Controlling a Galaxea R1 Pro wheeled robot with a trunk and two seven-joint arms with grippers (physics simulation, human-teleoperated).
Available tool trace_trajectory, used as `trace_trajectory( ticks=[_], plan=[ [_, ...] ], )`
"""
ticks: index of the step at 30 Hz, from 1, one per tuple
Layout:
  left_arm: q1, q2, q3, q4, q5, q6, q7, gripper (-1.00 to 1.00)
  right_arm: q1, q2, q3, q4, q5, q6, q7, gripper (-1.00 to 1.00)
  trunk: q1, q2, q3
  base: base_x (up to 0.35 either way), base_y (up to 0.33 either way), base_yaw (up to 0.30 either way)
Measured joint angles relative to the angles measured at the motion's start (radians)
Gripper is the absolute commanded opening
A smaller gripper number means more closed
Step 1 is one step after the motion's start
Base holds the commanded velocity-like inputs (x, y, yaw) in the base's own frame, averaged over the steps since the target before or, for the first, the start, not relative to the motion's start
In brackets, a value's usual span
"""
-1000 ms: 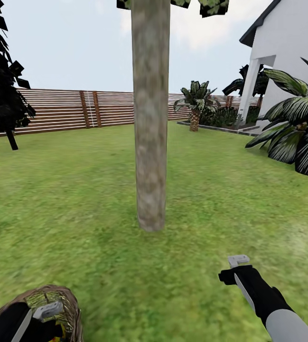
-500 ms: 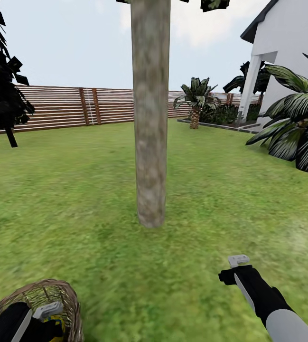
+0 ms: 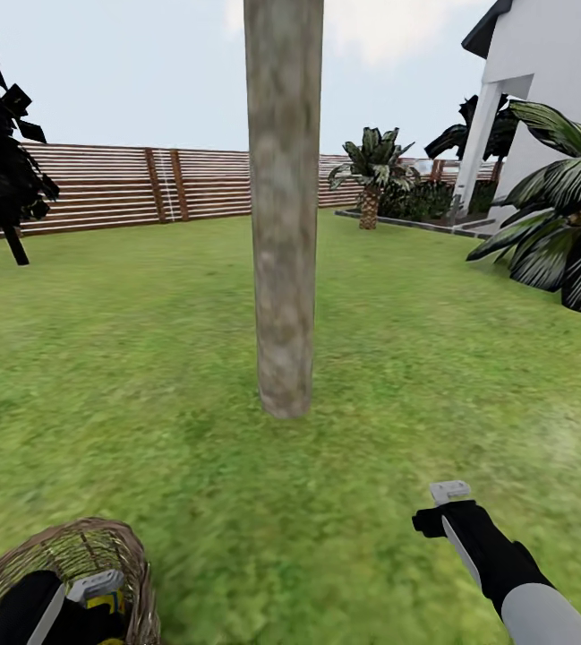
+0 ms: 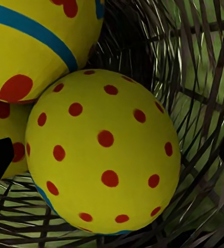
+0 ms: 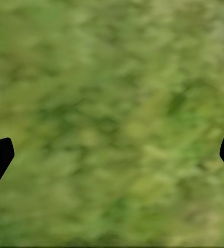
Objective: Take the three Easter eggs out of the wicker basket on the lawn in the garden, then place them on the lawn next to a single tree (choose any tree) so that all three eggs are next to the same tree and none are left in the basket.
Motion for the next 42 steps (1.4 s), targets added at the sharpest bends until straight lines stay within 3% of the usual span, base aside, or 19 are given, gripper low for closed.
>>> trace_trajectory(
  ticks=[10,30,42],
  plan=[
    [0.0,-0.012,0.0,0.0,0.0,-0.001,0.0,1.0,0.0,0.0,0.0,0.0,0.0,0.0,0.0,1.0,0.0,0.0,0.0,-0.01,0.0,0.0],
    [0.0,-0.011,0.001,0.0,0.0,-0.002,0.0,1.0,0.0,0.002,0.0,0.002,0.0,0.0,0.0,1.0,0.0,0.0,0.0,-0.065,0.0,0.0],
    [0.0,-0.011,0.001,0.0,0.0,-0.002,0.0,1.0,0.0,0.001,0.0,0.003,0.0,0.0,0.0,1.0,0.005,-0.003,-0.046,0.0,0.0,0.0]
  ],
)
